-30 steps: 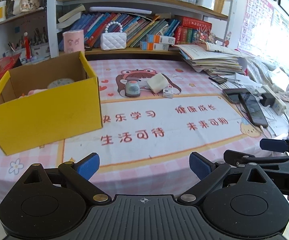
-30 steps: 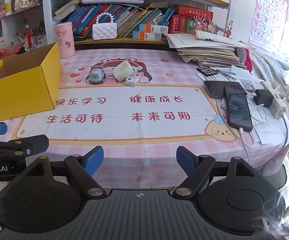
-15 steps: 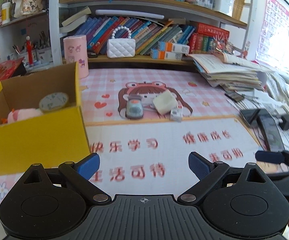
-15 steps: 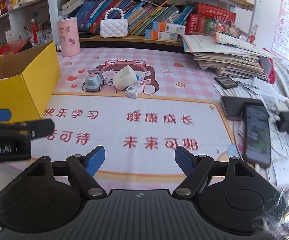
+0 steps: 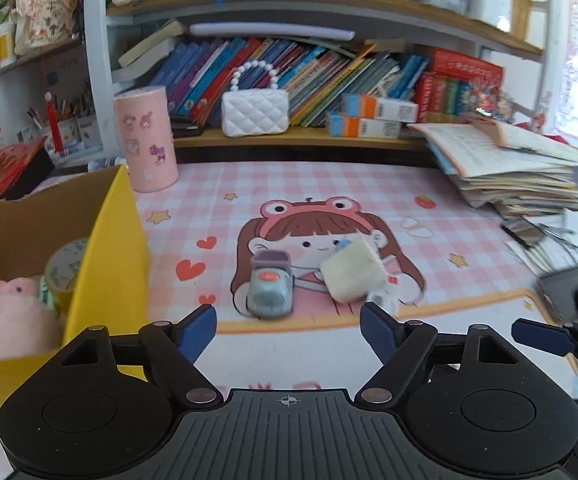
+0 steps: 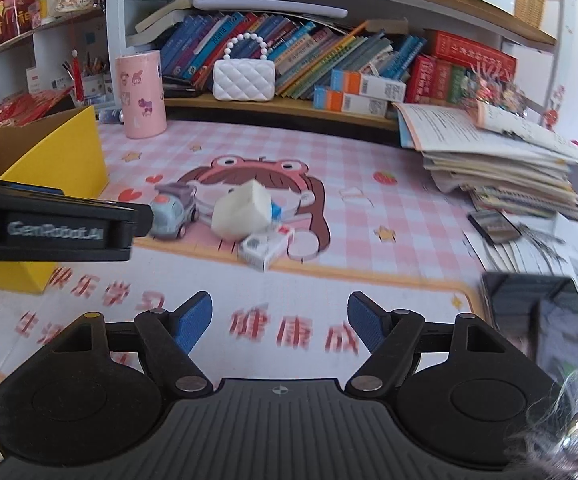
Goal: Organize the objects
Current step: 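Grasp the grey toy car with the left gripper while the right gripper grasps the small white box, then carry the grey toy car and small white box toward the yellow box with both grippers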
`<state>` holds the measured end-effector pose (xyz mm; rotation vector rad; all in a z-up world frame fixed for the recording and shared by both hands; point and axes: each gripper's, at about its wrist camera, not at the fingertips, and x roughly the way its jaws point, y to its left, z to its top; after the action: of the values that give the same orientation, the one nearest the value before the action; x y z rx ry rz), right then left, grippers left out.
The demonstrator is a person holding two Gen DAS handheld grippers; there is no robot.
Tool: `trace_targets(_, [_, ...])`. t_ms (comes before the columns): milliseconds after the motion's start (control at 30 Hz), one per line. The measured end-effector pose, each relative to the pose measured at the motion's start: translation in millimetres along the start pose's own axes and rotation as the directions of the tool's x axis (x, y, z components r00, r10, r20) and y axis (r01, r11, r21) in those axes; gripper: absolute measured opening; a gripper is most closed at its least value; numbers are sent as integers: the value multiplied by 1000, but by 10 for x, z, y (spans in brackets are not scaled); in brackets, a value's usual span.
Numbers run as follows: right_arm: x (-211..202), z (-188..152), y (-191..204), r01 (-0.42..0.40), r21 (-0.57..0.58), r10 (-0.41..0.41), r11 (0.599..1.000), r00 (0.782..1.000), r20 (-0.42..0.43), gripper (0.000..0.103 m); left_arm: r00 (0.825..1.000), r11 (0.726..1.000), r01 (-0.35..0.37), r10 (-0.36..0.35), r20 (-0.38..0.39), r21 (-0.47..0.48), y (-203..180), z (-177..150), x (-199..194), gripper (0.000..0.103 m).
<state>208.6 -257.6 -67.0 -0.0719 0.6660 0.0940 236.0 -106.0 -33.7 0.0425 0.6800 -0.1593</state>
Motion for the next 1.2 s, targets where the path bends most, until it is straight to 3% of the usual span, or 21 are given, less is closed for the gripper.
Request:
trace_targets(133, [324,102,-83,-27,-12,27,1000,1000,1,70,999,1000,-29,29,-23,-3,11,91,354,78])
trace_targets(533, [927,245,-195,-109,-56,107,992,993,-46,69,989,997,-76,72,-130,-23,18,178,1091,57])
trace_targets(667, [1028,261,-190,-140,-78,135,987,989,-56,69,985,996,-84,81,-151,-15,20,180,1200,42])
trace_targets(800, [1079,287,-187,-176,-104,170,979,984,-59,69,988,997,-81,81,-131,7,23,166,1134,39])
trace_targets(1033, [1219,318,-170,-231,-142,222,962,972,-82,69,997,998,11,-16,-71,-70,143,191,606,39])
trace_targets(1200, [1242,304,-224,-274,-158,265,949,961,-77,57,997,994,54,-58,-51,-91,206,110,285,39])
